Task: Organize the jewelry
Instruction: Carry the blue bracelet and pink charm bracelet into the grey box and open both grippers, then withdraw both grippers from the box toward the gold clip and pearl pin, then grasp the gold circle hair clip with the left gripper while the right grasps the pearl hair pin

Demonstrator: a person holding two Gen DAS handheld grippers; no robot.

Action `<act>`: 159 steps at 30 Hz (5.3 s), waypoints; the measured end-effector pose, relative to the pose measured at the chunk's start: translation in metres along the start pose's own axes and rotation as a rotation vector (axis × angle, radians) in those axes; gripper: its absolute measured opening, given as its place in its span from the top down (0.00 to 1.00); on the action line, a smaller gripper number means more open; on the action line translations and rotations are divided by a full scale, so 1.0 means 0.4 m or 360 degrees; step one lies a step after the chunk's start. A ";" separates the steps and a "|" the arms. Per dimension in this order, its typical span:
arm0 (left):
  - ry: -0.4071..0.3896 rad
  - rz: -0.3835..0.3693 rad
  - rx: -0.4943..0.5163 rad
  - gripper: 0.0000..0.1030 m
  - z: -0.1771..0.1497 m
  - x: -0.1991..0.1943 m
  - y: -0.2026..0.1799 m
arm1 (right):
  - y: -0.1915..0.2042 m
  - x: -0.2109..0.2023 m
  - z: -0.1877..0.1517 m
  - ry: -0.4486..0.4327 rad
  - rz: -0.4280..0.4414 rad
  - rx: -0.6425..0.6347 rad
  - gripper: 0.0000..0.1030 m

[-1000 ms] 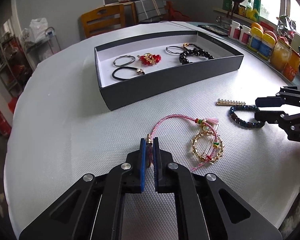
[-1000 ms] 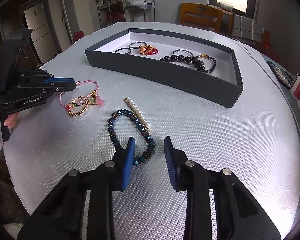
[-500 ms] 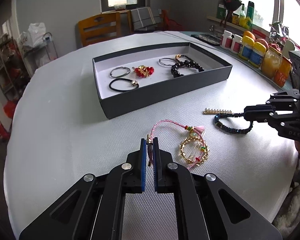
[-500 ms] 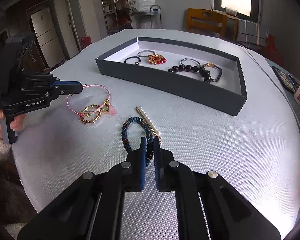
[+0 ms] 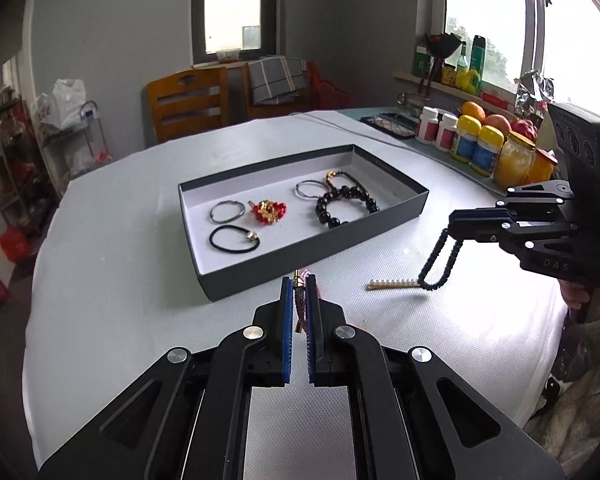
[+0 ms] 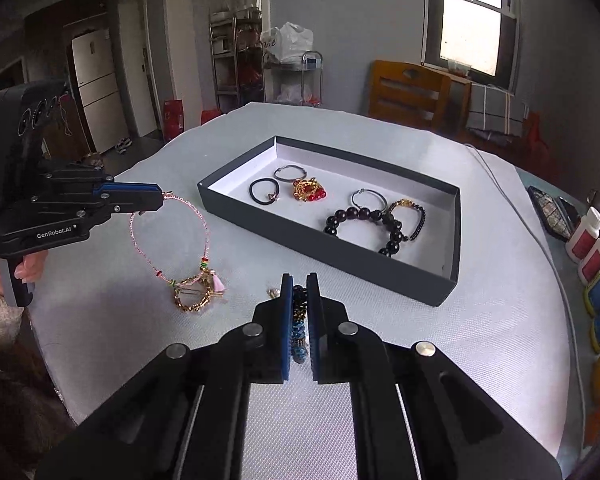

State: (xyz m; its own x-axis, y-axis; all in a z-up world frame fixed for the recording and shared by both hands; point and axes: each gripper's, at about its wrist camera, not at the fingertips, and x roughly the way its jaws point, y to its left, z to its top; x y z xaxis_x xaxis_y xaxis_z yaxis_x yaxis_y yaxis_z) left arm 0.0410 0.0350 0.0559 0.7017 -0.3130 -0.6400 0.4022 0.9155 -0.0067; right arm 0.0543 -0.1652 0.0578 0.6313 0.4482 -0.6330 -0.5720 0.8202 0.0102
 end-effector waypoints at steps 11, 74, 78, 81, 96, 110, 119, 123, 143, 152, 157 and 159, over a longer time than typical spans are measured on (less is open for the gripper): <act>-0.0158 0.0025 0.0026 0.96 0.114 -0.021 0.013 | -0.053 -0.025 0.096 -0.0113 -0.0119 0.0002 0.94; 0.0230 0.0137 -0.0062 0.67 0.118 0.347 0.075 | -0.277 0.257 0.072 0.0164 -0.0288 0.0286 0.72; 0.0201 0.0136 -0.0077 0.63 0.121 0.337 0.078 | -0.277 0.243 0.076 0.0124 -0.0291 0.0302 0.65; 0.0184 0.0150 -0.0083 0.61 0.123 0.333 0.081 | -0.278 0.237 0.079 0.0095 -0.0284 0.0314 0.62; 0.0048 0.0251 -0.0199 0.08 0.139 0.207 0.086 | -0.246 0.174 0.087 0.0028 -0.0215 0.0370 0.05; 0.0030 0.0318 -0.0134 0.06 0.079 0.084 0.035 | -0.116 0.047 0.049 -0.0074 -0.0287 0.0268 0.05; 0.0087 0.0300 -0.0011 0.06 0.005 0.058 -0.014 | -0.096 0.020 0.012 -0.0066 -0.0292 0.0286 0.05; 0.0154 0.0303 0.0070 0.06 -0.037 0.071 -0.039 | -0.076 0.028 -0.022 -0.0011 -0.0257 0.0249 0.05; 0.0289 0.0106 0.0119 0.13 -0.104 0.153 -0.115 | -0.015 0.112 -0.097 0.0158 -0.0133 0.0134 0.16; 0.0316 0.0094 0.0133 0.39 -0.108 0.165 -0.117 | 0.003 0.163 -0.092 0.0266 -0.0060 0.0116 0.53; 0.0310 0.0057 0.0132 0.51 -0.108 0.165 -0.119 | 0.019 0.174 -0.081 0.0280 -0.0058 0.0088 0.64; 0.0310 0.0039 0.0127 0.55 -0.109 0.165 -0.117 | 0.024 0.180 -0.076 0.0288 -0.0052 0.0084 0.67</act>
State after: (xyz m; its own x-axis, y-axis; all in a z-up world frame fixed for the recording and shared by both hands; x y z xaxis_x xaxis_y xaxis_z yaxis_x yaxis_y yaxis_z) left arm 0.0430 -0.0176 -0.0196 0.5880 -0.2289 -0.7758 0.4372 0.8969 0.0667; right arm 0.0784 -0.1360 -0.0114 0.5419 0.3537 -0.7624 -0.5214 0.8529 0.0251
